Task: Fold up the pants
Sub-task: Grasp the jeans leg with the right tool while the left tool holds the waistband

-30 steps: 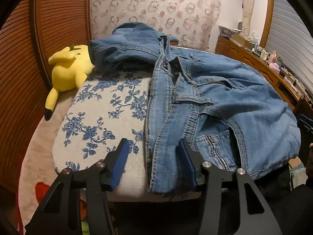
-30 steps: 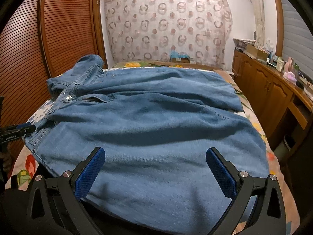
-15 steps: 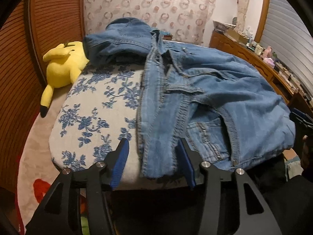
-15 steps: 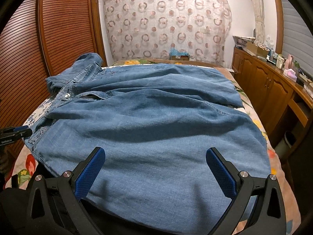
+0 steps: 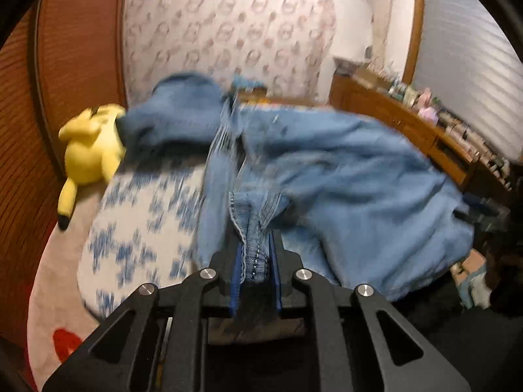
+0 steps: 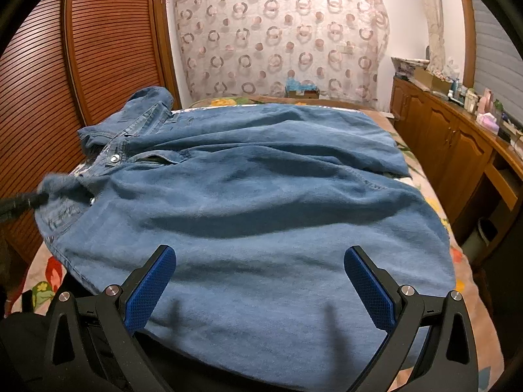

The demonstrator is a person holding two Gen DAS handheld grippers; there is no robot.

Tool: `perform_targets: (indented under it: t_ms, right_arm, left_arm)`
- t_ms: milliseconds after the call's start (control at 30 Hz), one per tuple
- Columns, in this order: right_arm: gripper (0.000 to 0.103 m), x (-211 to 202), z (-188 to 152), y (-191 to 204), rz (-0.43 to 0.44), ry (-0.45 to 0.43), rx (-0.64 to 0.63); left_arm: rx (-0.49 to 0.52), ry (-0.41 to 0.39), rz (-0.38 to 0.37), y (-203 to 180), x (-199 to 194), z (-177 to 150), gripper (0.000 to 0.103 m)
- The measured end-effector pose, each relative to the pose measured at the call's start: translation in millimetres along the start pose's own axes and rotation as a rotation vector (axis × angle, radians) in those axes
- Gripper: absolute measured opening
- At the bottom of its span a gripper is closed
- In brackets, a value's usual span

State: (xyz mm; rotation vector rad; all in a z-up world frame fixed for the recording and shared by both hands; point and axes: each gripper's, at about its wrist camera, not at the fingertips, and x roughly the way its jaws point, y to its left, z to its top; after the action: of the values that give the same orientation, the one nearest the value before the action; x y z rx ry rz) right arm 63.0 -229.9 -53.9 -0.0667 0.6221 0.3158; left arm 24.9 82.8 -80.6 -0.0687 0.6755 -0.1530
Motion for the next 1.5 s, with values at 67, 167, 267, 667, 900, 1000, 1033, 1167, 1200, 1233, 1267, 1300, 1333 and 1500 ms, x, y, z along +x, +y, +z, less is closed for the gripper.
perform_targets:
  t_ms: [67, 167, 267, 667, 900, 1000, 1033, 1167, 1200, 1233, 1267, 1300, 1333, 1500]
  right_arm:
    - [0.103, 1, 3, 0, 0.016, 0.003, -0.002]
    - [0.102, -3, 2, -2, 0.041, 0.000, 0.004]
    - [0.101, -6, 4, -8, 0.068, 0.000, 0.016]
    - [0.098, -16, -1, -19, 0.093, 0.003, 0.014]
    - [0.092, -17, -6, -28, 0.074, 0.046, -0.008]
    - [0.087, -16, -14, -36, 0.054, 0.074, -0.020]
    - [0.084, -15, -17, -39, 0.049, 0.085, -0.021]
    - [0.073, -14, -23, -45, 0.036, 0.118, -0.022]
    - [0.070, -14, -26, -47, 0.037, 0.124, -0.021]
    - [0.065, -14, -28, -50, 0.037, 0.127, -0.021]
    - [0.060, -14, -28, -51, 0.036, 0.133, -0.024]
    - [0.058, -14, -28, -51, 0.033, 0.139, -0.026]
    - [0.053, -15, -27, -51, 0.034, 0.144, -0.028]
    - [0.015, -14, -15, -65, 0.065, 0.148, -0.022]
  left_arm:
    - [0.025, -0.037, -0.006, -7, -4, 18, 0.016]
    - [0.070, -0.083, -0.015, -18, -2, 48, 0.016]
    - [0.106, -0.112, -0.018, -30, 9, 78, 0.016]
    - [0.121, -0.091, 0.028, -29, 76, 143, 0.016]
    - [0.089, -0.056, 0.046, -21, 97, 145, 0.016]
    - [0.085, -0.057, 0.046, -21, 97, 145, 0.016]
    - [0.084, -0.057, 0.045, -21, 97, 145, 0.016]
    - [0.083, -0.056, 0.043, -22, 98, 145, 0.016]
    - [0.083, -0.056, 0.043, -22, 98, 145, 0.016]
    - [0.082, -0.057, 0.042, -22, 97, 145, 0.016]
    - [0.081, -0.056, 0.042, -22, 98, 146, 0.016]
    - [0.078, -0.056, 0.039, -22, 97, 145, 0.016]
    - [0.077, -0.056, 0.037, -22, 97, 145, 0.016]
    - [0.081, -0.069, 0.030, -27, 91, 148, 0.016]
